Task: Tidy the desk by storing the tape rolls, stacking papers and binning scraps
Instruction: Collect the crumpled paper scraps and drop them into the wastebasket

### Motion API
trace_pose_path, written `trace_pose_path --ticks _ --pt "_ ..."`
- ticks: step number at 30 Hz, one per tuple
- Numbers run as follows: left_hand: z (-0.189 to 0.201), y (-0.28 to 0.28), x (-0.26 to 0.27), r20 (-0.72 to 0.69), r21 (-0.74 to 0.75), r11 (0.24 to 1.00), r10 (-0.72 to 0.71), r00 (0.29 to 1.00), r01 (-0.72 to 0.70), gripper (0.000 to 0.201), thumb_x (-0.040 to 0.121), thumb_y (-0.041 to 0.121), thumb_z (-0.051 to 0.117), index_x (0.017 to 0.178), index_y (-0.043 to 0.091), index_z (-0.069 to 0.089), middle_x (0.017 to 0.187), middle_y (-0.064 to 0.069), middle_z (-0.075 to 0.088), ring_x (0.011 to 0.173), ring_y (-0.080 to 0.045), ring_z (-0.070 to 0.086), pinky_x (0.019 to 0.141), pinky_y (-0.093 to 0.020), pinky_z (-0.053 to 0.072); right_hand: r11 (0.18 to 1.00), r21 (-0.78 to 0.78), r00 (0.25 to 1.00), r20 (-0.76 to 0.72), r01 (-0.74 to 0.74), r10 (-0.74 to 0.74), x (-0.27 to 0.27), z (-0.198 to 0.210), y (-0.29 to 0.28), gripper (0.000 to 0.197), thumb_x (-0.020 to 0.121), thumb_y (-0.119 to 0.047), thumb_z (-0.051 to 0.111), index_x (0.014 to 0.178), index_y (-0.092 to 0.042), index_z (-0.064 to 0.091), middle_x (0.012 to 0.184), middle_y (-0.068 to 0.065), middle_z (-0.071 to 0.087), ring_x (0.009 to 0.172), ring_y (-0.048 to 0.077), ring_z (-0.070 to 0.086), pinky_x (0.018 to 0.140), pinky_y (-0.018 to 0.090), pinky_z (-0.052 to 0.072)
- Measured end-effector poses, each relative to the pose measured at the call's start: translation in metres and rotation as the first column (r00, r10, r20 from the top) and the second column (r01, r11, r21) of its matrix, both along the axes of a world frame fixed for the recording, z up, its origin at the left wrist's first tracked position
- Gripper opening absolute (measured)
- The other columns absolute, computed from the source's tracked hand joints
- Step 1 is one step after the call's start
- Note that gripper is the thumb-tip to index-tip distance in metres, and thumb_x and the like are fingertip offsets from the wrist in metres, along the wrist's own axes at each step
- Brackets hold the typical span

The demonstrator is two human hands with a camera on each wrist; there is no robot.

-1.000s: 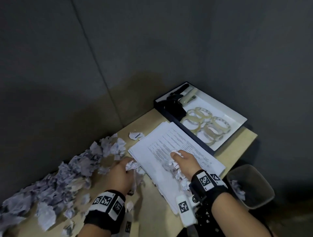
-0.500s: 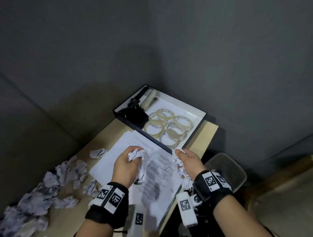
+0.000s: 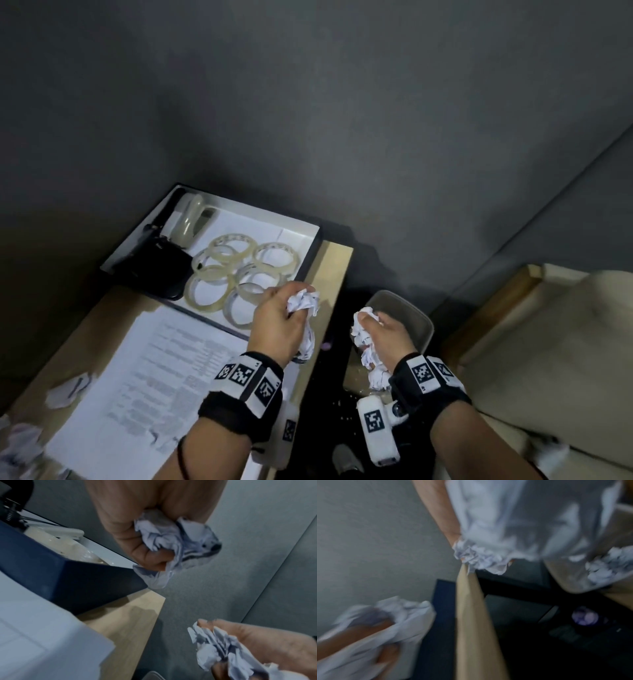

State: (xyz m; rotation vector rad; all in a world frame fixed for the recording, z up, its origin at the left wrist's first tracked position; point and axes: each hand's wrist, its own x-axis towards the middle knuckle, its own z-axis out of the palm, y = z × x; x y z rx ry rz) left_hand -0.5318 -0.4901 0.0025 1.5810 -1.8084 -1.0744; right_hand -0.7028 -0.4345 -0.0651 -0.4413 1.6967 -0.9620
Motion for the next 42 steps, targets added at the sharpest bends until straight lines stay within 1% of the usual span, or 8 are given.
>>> trace_pose_path --ticks 4,8,11,18,27,32,36,42 --pt "-0.014 -0.013 -0.016 0.044 -0.048 0.999 -0.023 0.999 0.025 0.030 0.083 0.002 0.061 0.100 0.026 0.068 0.101 -0.004 0.054 0.081 0.004 0.053 0.070 0.005 0.033 0.993 0.109 0.984 -0.174 0.047 -0.027 -0.044 -0.037 -0.008 0.026 0.091 -0.031 0.057 0.076 -0.012 0.064 0.068 0.008 0.064 0.067 0.027 0.061 0.063 0.031 0.050" --pt "-0.028 -0.028 -0.023 0.063 -0.041 0.999 -0.025 0.998 0.027 0.027 0.086 0.008 0.062 0.098 0.031 0.066 0.103 -0.005 0.053 0.084 -0.010 0.057 0.071 -0.007 0.034 0.967 0.256 0.928 -0.359 -0.008 0.103 -0.094 -0.074 -0.029 0.039 0.093 -0.037 0.052 0.107 -0.003 0.065 0.110 0.018 0.066 0.107 0.036 0.059 0.093 0.035 0.045" --pt "-0.034 -0.034 -0.030 0.073 -0.047 0.998 -0.035 0.997 0.038 0.024 0.086 0.013 0.062 0.099 0.033 0.067 0.103 -0.001 0.053 0.081 0.002 0.055 0.069 -0.006 0.036 0.948 0.311 0.901 -0.391 -0.061 0.187 -0.116 -0.089 -0.041 0.043 0.094 -0.040 0.051 0.119 -0.006 0.059 0.125 0.018 0.059 0.117 0.035 0.053 0.099 0.034 0.040" --pt "-0.044 -0.034 -0.057 0.087 -0.058 0.994 -0.091 0.992 0.096 0.022 0.087 0.012 0.061 0.099 0.030 0.067 0.105 -0.001 0.054 0.082 0.009 0.053 0.070 0.007 0.032 0.925 0.370 0.883 -0.401 -0.085 0.242 -0.128 -0.120 -0.051 0.043 0.086 -0.053 0.055 0.108 -0.016 0.059 0.112 0.016 0.065 0.103 0.035 0.060 0.093 0.039 0.047" --pt "-0.054 -0.027 -0.082 0.039 0.006 0.991 -0.135 0.990 0.135 0.027 0.085 0.008 0.063 0.096 0.033 0.068 0.105 0.003 0.052 0.088 0.001 0.059 0.079 -0.001 0.041 0.949 0.313 0.904 -0.412 0.023 0.114 -0.136 -0.127 -0.030 0.008 0.086 -0.022 0.065 0.087 -0.015 0.068 0.098 0.013 0.068 0.097 0.032 0.063 0.091 0.034 0.049" --pt "-0.073 -0.022 -0.110 -0.054 0.112 0.974 -0.193 0.980 0.198 0.031 0.082 0.010 0.060 0.087 0.039 0.068 0.097 0.000 0.065 0.089 -0.010 0.064 0.084 -0.020 0.049 0.995 0.039 0.993 -0.087 0.087 -0.084 -0.132 -0.099 -0.023 0.014 0.086 -0.008 0.065 0.080 -0.021 0.066 0.073 0.002 0.063 0.064 0.020 0.057 0.053 0.023 0.050" --pt "-0.089 -0.020 -0.138 -0.128 0.201 0.956 -0.189 0.974 0.212 0.020 0.080 0.014 0.063 0.083 0.034 0.065 0.082 0.004 0.070 0.081 -0.014 0.066 0.076 -0.029 0.051 0.984 -0.159 0.967 0.230 -0.077 0.112 -0.127 -0.048 -0.026 0.018 0.092 -0.023 0.060 0.109 -0.025 0.065 0.092 -0.004 0.067 0.076 0.019 0.061 0.063 0.031 0.056" --pt "-0.114 -0.033 -0.185 0.085 0.182 0.951 -0.267 0.960 0.249 0.011 0.085 0.022 0.061 0.095 0.024 0.060 0.089 -0.002 0.067 0.086 -0.020 0.064 0.079 -0.028 0.051 0.974 -0.109 0.976 -0.073 0.198 -0.207 -0.163 -0.069 -0.015 0.012 0.090 -0.016 0.062 0.082 -0.025 0.063 0.094 0.002 0.067 0.078 0.019 0.061 0.067 0.030 0.050"
